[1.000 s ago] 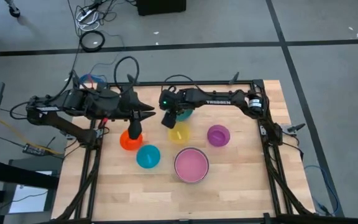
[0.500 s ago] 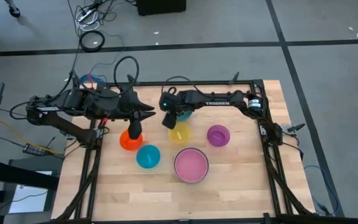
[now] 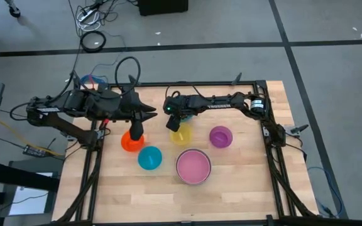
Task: Nest bowls inside each other
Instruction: Stack the green bowl on top of the pink bowl
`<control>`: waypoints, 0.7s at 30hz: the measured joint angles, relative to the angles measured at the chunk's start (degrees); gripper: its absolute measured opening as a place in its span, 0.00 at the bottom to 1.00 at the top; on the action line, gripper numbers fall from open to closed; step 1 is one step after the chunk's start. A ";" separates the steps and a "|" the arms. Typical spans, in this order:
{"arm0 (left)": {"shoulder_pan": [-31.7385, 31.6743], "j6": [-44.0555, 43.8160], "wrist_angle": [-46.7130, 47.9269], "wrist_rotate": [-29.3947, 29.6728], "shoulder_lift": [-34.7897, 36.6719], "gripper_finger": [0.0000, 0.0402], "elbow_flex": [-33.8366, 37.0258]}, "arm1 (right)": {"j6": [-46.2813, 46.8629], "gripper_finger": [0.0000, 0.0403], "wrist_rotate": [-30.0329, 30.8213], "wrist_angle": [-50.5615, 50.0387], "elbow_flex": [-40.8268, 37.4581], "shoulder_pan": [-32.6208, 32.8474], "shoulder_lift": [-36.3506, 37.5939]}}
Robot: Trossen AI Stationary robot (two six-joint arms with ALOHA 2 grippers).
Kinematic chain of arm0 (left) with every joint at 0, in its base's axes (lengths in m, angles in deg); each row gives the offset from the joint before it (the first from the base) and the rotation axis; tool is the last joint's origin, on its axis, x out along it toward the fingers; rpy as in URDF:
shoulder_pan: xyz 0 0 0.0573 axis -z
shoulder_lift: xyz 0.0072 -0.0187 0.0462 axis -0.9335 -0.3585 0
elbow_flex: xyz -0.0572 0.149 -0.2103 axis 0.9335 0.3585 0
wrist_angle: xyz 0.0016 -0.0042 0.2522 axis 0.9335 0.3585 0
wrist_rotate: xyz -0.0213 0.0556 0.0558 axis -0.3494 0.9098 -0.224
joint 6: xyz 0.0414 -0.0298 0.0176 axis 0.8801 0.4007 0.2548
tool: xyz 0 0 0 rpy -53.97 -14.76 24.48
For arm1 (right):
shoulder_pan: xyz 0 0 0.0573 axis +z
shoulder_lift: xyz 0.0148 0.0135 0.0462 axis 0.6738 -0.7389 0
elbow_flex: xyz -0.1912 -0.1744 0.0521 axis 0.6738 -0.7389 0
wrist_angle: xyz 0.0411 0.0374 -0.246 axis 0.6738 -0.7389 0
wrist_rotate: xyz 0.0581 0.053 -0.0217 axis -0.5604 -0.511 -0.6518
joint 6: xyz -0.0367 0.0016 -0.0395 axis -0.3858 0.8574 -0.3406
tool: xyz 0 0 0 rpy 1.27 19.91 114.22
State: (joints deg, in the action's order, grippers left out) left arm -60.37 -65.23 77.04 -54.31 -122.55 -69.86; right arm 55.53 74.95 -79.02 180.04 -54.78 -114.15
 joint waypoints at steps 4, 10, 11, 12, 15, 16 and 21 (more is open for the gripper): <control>0.00 0.52 0.02 1.00 0.00 0.22 0.00 | -0.34 0.27 -0.48 -0.27 0.00 -1.25 0.00; -0.02 0.78 1.90 2.27 0.00 0.22 -0.02 | -4.61 0.02 0.18 -0.07 0.09 -1.96 0.00; 0.00 0.76 2.55 2.57 0.00 0.22 -0.02 | -5.68 0.02 2.56 -1.06 0.54 -1.90 0.00; 0.00 0.74 3.11 2.89 0.00 0.22 -0.02 | -6.68 0.01 3.97 -2.64 1.18 -2.02 0.03; 0.00 0.61 5.32 3.96 0.00 0.22 -0.04 | -8.42 0.01 6.31 -5.07 2.29 -2.57 1.65; 0.00 0.58 6.01 4.44 0.00 0.22 -0.04 | -9.05 0.00 6.20 -5.26 2.32 -2.62 2.72; 0.00 0.41 11.67 6.98 0.45 0.22 -0.04 | -10.89 0.00 1.16 -8.31 2.47 -1.24 10.51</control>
State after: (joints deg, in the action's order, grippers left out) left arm -60.37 -64.82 88.71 -47.33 -122.09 -69.90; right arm 44.64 76.11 -87.33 182.51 -56.03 -103.64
